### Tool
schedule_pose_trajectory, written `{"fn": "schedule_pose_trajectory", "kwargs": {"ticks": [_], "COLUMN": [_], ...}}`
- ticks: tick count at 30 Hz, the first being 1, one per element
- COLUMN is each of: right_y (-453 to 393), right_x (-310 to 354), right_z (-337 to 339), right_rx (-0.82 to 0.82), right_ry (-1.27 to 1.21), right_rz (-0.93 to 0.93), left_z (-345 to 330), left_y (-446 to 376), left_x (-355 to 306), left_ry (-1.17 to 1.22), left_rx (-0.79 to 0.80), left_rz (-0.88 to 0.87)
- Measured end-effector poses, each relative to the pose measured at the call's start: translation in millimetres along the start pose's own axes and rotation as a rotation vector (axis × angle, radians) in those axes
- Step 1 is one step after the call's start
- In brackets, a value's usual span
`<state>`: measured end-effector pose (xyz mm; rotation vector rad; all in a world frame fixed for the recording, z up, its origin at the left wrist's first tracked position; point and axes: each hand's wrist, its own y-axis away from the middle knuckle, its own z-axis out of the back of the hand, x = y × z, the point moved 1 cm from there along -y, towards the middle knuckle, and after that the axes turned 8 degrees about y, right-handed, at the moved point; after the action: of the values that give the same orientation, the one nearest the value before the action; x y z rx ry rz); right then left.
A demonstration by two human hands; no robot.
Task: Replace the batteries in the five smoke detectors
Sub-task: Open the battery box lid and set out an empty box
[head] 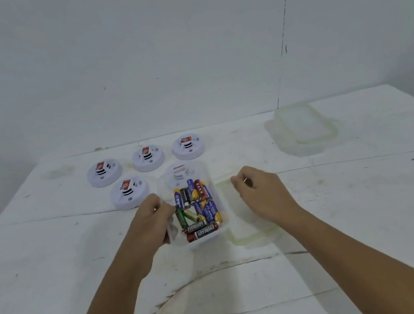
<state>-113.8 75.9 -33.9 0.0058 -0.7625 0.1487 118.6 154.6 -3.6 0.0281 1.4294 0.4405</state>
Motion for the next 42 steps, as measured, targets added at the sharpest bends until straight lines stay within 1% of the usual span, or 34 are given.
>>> {"fn": "schedule_pose_trajectory", "kwargs": {"ticks": [2, 3, 4, 6, 7, 10, 12, 16, 21, 24, 26, 29, 31, 33, 39, 42], "right_y": [-3.6, -5.5, -8.0, -10.6, -9.2, 2.8, 7.4, 5.2, 5.4, 9.0, 11.2, 11.3, 12.6, 14.1, -9.3, -23.8], "right_x": [-11.2, -16.9, -23.3, -35.5, -41.1, -49.2, -50.5, -60.3, -72.7, -74.7, -77.5, -79.8, -80.0, -80.4, -88.4, -87.0], "right_z": [3.9, 5.6, 8.3, 13.7, 14.8, 19.3, 19.1, 12.1, 1.7, 1.2, 0.8, 0.3, 0.9, 3.0, 2.8, 14.6], "right_rx": [-0.127, -0.151, -0.132, -0.026, 0.022, 0.055, 0.041, 0.019, -0.023, -0.067, -0.12, -0.196, -0.194, -0.189, -0.221, -0.211], "right_ry": [0.141, 0.152, 0.098, -0.116, -0.162, -0.054, -0.04, -0.099, 0.05, 0.039, 0.092, 0.166, 0.142, 0.075, 0.069, -0.009], "right_rz": [0.052, 0.032, -0.007, -0.102, -0.128, -0.071, -0.033, -0.042, 0.06, 0.117, 0.139, 0.094, 0.07, 0.064, -0.021, -0.011], "left_z": [-19.5, -30.6, -41.6, -62.1, -71.0, -89.3, -92.7, -91.1, -82.2, -69.9, -65.0, -69.1, -73.3, -76.7, -100.9, -116.4], "left_y": [-3.9, -6.0, -8.7, -13.7, -15.6, -20.5, -21.7, -23.6, -4.0, 3.3, -0.5, -7.7, -10.6, -13.4, -37.9, -60.6], "left_x": [-5.4, -8.2, -10.2, -12.9, -13.1, -7.6, -3.0, 0.4, 0.3, 15.3, 20.9, 23.3, 22.8, 22.2, 15.1, 10.1], "left_ry": [-0.035, -0.046, -0.055, -0.089, -0.114, -0.157, -0.189, -0.283, -0.41, -0.432, -0.403, -0.334, -0.346, -0.347, -0.418, -0.393], "left_rx": [0.031, 0.048, 0.07, 0.111, 0.124, 0.149, 0.131, 0.07, 0.05, 0.055, 0.036, 0.079, 0.073, 0.035, -0.022, -0.041], "left_rz": [0.008, 0.014, 0.018, 0.02, 0.021, 0.035, 0.033, -0.029, -0.097, -0.049, -0.043, 0.008, 0.006, -0.004, -0.138, -0.169]}}
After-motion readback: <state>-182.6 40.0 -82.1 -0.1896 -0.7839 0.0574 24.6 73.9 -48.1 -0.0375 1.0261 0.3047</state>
